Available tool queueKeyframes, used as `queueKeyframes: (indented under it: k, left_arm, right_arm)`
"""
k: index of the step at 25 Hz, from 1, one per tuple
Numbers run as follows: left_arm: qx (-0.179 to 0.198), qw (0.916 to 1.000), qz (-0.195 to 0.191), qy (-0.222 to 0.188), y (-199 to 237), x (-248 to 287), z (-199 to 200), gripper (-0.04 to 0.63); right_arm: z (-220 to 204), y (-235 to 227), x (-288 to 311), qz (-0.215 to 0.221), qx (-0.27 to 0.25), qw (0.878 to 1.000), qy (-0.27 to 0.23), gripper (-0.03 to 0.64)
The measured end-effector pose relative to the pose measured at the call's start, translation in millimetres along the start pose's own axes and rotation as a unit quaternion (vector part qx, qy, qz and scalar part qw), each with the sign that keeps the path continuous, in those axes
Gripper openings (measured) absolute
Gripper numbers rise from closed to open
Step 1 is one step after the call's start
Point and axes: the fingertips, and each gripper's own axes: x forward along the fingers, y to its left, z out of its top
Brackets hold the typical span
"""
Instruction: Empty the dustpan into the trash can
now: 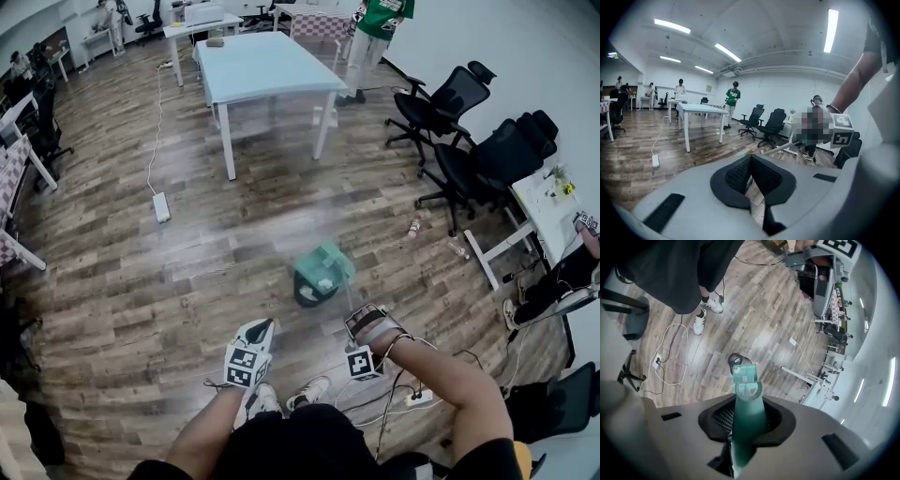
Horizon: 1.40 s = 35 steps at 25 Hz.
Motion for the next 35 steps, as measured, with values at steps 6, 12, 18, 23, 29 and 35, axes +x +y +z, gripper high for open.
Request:
queueKeyframes:
  k: [6, 12, 18, 23, 29, 35]
  left_arm:
    - [0.003, 1.0, -0.001, 0.002, 1.5, -5.6, -6.3, 0.012]
    - [0.007, 1.0, -0.003, 0.004, -1.7, -7.7, -8.7, 0.012]
    - [0.012, 0.9999, -0.005, 0.004, -6.5, -8.5, -7.0, 0.012]
    - [0.015, 0.9999, -0.006, 0.005, -9.4, -8.3, -9.2, 0.012]
    - [0.016, 0.9998, -0.006, 0.005, -8.4, -13.5, -9.8, 0.012]
    - [0.013, 0.9998, -0.001, 0.018, -5.6, -17.5, -22.8, 0.012]
  right_arm:
    - [3.8, -0.7, 2.2, -0.001, -0.023, 1.0, 0.014, 0.101]
    - [9.0, 1.4, 2.2, -0.01, -0.049, 0.999, 0.021, 0.101]
    - [5.2, 4.1, -3.4, -0.017, -0.111, 0.993, 0.032, 0.101]
    - [19.7, 10.9, -9.7, -0.017, -0.176, 0.984, 0.028, 0.101]
    - [37.2, 46.3, -17.3, -0.001, -0.215, 0.976, 0.02, 0.1]
    - [69.3, 60.8, -19.7, 0.013, -0.231, 0.973, 0.008, 0.1]
